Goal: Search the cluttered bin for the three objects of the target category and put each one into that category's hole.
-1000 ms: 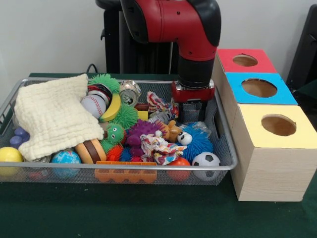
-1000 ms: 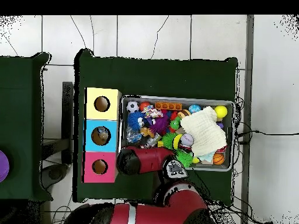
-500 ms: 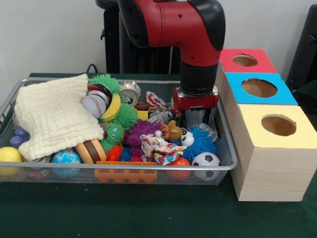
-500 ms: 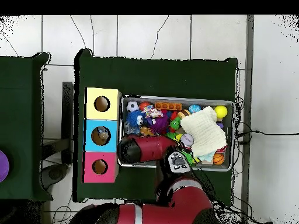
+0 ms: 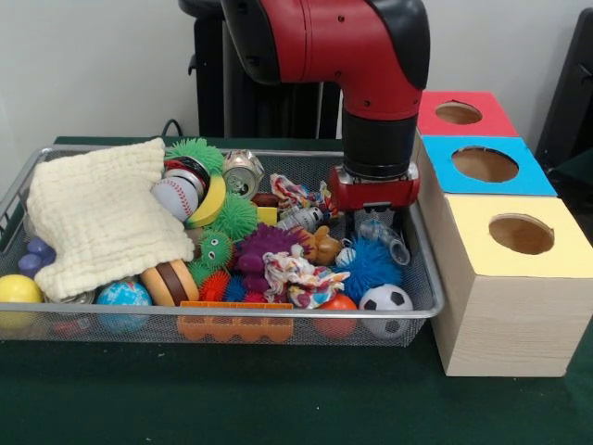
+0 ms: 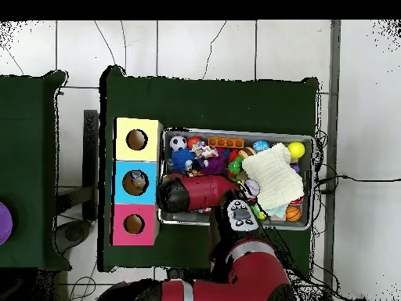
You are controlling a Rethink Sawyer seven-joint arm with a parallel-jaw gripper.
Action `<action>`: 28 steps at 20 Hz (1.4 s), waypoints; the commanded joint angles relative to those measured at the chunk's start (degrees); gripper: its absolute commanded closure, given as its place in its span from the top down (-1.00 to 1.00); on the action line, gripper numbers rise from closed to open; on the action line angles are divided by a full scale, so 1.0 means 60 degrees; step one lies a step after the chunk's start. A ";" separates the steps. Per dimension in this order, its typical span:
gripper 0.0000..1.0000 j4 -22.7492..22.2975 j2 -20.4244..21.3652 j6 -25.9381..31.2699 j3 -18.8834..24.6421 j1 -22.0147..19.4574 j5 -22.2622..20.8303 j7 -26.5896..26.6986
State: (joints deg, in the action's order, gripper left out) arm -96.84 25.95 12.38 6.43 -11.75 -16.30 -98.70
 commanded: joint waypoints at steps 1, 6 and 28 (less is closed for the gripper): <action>1.00 0.0909 0.0372 0.0443 0.1072 -0.0261 -0.0198 -0.0046; 1.00 0.0898 0.0292 0.0277 0.1064 -0.0243 -0.0222 -0.0161; -1.00 0.0083 0.0486 -0.0558 0.1076 -0.0422 -0.0385 -0.0578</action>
State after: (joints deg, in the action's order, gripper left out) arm -96.61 27.93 12.31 7.93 -12.04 -16.32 -98.70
